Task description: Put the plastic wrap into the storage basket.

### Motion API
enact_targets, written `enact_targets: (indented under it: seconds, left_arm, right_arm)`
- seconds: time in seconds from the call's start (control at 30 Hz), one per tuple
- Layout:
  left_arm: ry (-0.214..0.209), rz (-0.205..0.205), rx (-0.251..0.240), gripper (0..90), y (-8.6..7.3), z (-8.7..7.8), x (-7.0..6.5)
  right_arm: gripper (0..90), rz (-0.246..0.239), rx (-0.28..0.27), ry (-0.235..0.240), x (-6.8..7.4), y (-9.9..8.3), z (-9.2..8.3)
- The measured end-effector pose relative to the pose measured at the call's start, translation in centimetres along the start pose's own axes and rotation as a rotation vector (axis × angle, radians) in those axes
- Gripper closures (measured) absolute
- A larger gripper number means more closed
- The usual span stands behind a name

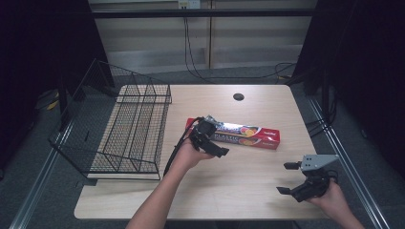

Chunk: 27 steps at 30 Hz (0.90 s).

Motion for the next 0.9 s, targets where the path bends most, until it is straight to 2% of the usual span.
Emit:
enact_targets:
  seconds: [0.07,0.1,0.13,0.23,0.27,0.3,0.37,0.4,0.43,0.5,0.53,0.57,0.6,0.7,0.87,0.9]
  left_arm:
    - [0.002,0.009,0.008,5.2,0.2,0.1,0.2]
    - [0.005,0.027,0.019,5.2,0.5,0.1,0.4]
    - [0.008,0.011,0.01,5.1,0.8,0.3,0.7]
    - [0.015,0.009,0.017,4.7,1.2,0.7,1.0]
    - [0.011,0.038,0.036,4.7,1.4,0.8,1.3]
    - [0.023,0.022,0.016,4.7,1.7,1.1,1.4]
    - [0.017,0.033,0.019,4.7,1.8,1.2,1.6]
    - [0.02,0.019,0.015,4.7,2.0,1.5,1.9]
    - [0.02,0.041,0.042,4.7,2.1,1.6,2.2]
    - [0.029,0.031,0.038,4.7,2.2,1.8,2.3]
    - [0.032,0.043,0.044,4.7,2.4,2.0,2.7]
    - [0.04,0.017,0.029,4.7,2.5,2.3,3.0]
    - [0.044,0.012,0.024,4.7,2.6,2.5,3.2]
    - [0.034,0.002,0.053,4.7,2.6,3.0,3.8]
    - [0.043,-0.001,0.056,4.7,2.9,3.6,4.4]
    - [0.046,-0.009,0.04,4.7,3.0,3.7,4.4]
  right_arm:
    - [7.6,-0.003,0.0,-0.002,0.0,0.1,0.1]
    - [7.7,-0.004,0.002,0.002,-0.1,0.1,0.2]
    - [8.0,-0.005,-0.001,0.003,-0.1,0.3,0.3]
    - [8.1,-0.009,-0.007,0.006,-0.2,0.5,0.3]
    - [8.1,-0.01,-0.01,0.008,-0.2,0.5,0.3]
    - [8.2,-0.016,-0.016,0.01,-0.3,0.6,0.2]
    - [8.2,-0.018,-0.016,0.012,-0.4,0.5,0.1]
    - [8.3,-0.009,-0.025,0.015,-0.4,0.5,0.0]
    - [8.3,-0.005,-0.03,0.013,-0.4,0.5,-0.1]
    - [8.3,-0.003,-0.033,0.018,-0.4,0.5,-0.1]
    - [8.3,-0.004,-0.034,0.02,-0.5,0.5,-0.2]
    - [8.3,-0.009,-0.032,0.02,-0.5,0.5,-0.2]
    - [8.2,-0.006,-0.033,0.022,-0.6,0.5,-0.2]
    - [8.3,0.0,-0.041,0.021,-0.7,0.5,-0.2]
    - [8.6,-0.003,-0.034,0.026,-0.6,0.3,-0.3]
    - [8.6,-0.008,-0.033,0.025,-0.5,0.3,-0.4]
Point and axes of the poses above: each handheld gripper's, and its own axes: z roughly forward along the jaws, y roughly out of its top, x roughly to its left, the point moved 2 cm from there along z, roughly forward along the jaws, and after that the axes turned 9 degrees about z, right-handed, at the moved point
